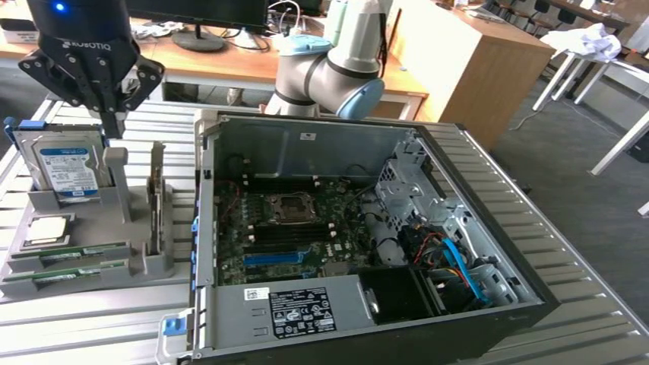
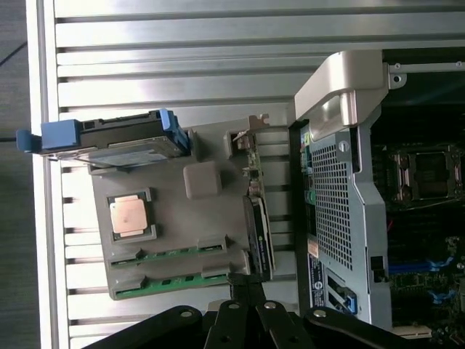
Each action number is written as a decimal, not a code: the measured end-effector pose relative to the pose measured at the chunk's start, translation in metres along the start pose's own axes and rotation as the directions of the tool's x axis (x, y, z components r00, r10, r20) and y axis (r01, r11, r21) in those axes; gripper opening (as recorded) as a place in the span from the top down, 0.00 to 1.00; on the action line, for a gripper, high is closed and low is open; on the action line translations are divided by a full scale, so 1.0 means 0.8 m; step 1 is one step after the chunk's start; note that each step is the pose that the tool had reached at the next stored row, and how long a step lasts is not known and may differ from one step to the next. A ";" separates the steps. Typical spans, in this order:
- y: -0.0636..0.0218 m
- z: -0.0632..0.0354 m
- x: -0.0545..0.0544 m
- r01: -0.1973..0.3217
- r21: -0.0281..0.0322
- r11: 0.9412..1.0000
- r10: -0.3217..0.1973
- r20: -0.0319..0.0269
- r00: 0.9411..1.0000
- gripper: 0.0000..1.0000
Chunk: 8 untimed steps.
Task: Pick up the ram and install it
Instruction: 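Reach for the ram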
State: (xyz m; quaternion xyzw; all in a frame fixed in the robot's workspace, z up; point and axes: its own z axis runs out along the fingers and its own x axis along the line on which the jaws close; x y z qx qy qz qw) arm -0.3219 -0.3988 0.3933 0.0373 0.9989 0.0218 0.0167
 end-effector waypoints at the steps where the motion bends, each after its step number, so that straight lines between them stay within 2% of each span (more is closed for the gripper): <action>1: 0.000 0.000 0.001 0.000 0.000 1.000 0.000 0.000 1.000 0.90; 8: -0.001 0.000 0.009 0.000 0.000 1.000 0.000 0.000 1.000 0.90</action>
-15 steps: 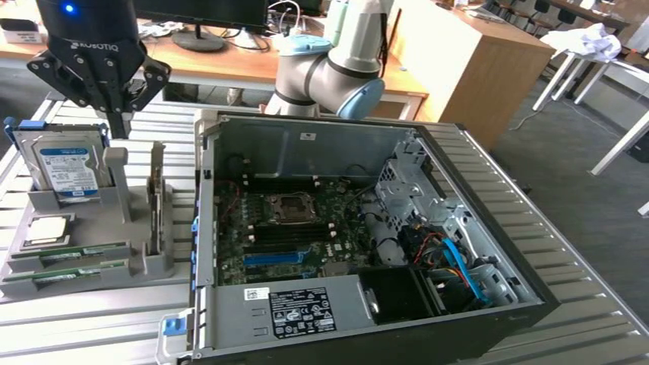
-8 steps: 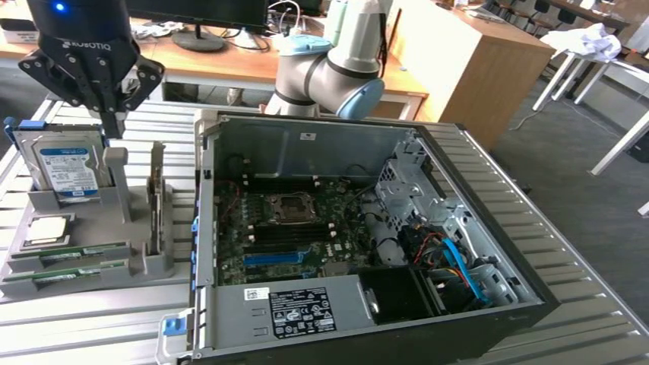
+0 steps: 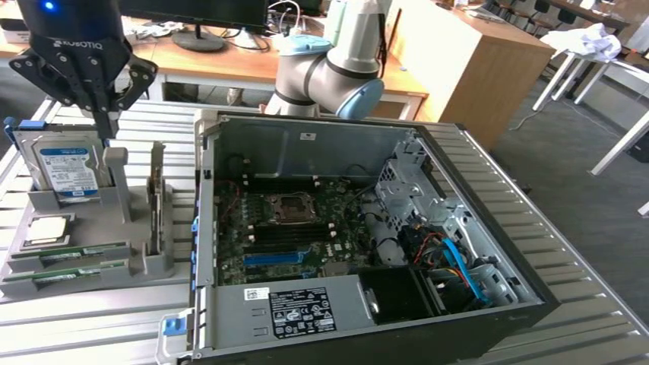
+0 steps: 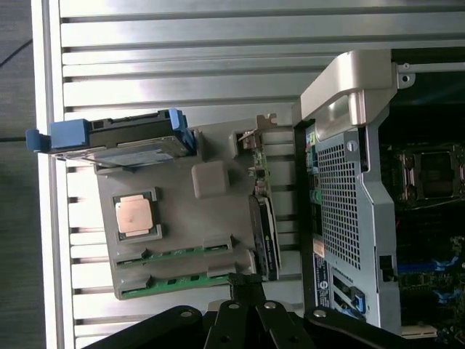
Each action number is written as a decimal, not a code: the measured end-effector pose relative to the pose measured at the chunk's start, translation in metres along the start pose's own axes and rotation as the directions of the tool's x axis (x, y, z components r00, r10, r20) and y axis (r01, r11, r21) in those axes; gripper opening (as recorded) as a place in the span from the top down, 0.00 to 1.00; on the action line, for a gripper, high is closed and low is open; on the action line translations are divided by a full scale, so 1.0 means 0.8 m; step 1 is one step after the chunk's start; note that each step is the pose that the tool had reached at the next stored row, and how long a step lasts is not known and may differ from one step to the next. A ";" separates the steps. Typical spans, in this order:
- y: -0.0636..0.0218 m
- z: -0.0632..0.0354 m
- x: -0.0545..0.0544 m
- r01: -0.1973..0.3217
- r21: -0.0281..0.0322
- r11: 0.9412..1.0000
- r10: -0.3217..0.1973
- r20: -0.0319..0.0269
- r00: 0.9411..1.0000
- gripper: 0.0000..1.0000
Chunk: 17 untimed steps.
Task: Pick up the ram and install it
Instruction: 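Reach for the ram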
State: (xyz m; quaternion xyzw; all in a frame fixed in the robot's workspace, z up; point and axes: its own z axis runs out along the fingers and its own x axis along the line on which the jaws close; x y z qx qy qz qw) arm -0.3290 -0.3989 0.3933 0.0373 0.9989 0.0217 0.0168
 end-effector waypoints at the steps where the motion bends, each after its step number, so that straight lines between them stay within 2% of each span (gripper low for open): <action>1: 0.000 0.000 0.001 0.000 0.000 1.000 0.000 0.000 1.000 0.90; 17: -0.002 -0.001 0.021 0.000 0.000 1.000 0.000 0.000 1.000 0.90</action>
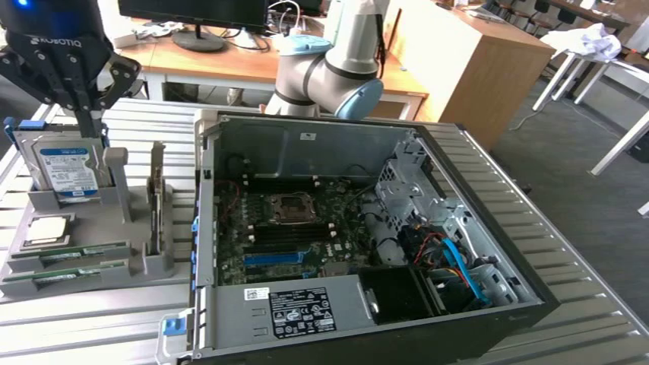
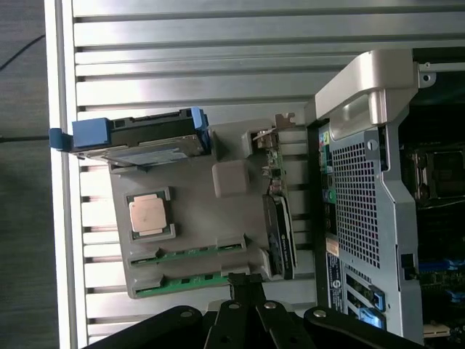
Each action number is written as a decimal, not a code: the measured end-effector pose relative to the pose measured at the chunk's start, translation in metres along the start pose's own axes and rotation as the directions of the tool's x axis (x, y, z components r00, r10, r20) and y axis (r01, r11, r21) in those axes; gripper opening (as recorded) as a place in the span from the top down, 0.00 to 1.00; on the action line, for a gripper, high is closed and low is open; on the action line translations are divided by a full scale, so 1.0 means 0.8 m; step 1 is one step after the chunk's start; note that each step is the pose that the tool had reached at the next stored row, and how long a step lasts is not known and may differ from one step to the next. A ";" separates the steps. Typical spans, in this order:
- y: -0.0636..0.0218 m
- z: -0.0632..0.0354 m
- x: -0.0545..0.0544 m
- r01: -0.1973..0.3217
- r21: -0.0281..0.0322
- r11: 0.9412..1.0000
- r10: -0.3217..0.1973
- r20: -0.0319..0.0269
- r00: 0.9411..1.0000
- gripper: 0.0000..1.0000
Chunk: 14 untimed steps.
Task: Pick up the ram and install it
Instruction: 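Reach for the ram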
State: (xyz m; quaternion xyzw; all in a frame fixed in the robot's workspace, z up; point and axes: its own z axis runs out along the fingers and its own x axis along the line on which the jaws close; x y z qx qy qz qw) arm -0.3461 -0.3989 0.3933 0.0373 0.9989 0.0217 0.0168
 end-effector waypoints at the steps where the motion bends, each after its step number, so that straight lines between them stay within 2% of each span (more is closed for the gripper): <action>1: 0.000 0.000 0.001 0.000 0.000 1.000 0.000 0.000 1.000 0.90; 14: -0.002 -0.001 0.021 0.000 0.000 1.000 0.000 0.000 1.000 0.90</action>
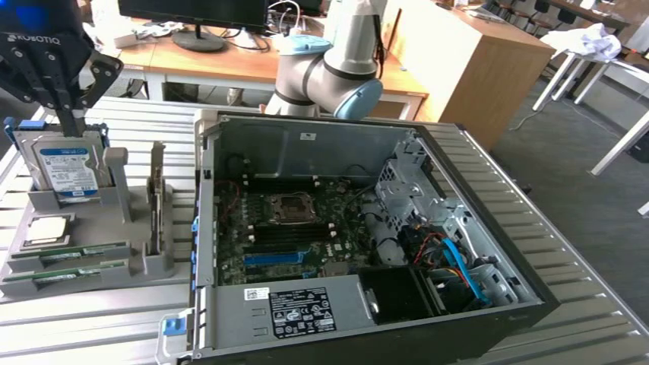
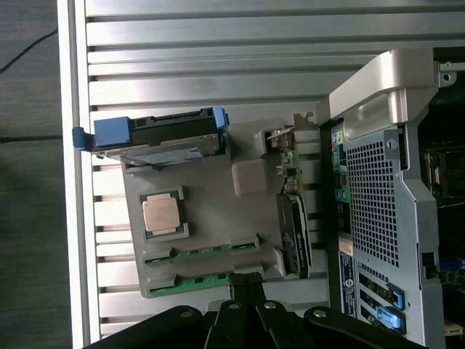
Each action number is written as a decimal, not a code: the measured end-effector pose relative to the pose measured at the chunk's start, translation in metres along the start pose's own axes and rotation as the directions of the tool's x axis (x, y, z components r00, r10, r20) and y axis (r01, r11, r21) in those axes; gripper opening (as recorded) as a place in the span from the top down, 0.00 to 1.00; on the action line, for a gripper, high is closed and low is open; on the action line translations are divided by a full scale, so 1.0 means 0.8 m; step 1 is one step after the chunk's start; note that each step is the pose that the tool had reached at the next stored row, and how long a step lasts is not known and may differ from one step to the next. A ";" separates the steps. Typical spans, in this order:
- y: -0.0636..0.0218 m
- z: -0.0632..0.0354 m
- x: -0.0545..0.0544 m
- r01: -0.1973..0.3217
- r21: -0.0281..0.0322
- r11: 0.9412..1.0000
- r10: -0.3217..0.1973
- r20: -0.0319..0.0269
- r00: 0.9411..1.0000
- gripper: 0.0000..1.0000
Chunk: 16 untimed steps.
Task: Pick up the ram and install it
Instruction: 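Reach for the ram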
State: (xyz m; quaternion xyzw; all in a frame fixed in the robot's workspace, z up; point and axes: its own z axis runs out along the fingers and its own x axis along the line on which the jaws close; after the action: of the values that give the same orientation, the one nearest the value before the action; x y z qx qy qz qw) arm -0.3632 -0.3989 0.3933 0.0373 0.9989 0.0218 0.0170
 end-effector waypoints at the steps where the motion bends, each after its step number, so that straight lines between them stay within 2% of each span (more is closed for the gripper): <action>1: 0.000 0.000 0.002 0.000 0.000 1.000 0.000 0.000 1.000 0.90; 10: -0.001 0.000 0.012 0.000 0.000 1.000 0.000 0.000 1.000 0.90; 16: -0.001 0.000 0.013 0.000 0.000 1.000 0.000 0.000 1.000 0.90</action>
State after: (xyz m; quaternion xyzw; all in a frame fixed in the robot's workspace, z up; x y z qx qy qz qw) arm -0.3735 -0.3988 0.3933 0.0373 0.9989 0.0218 0.0170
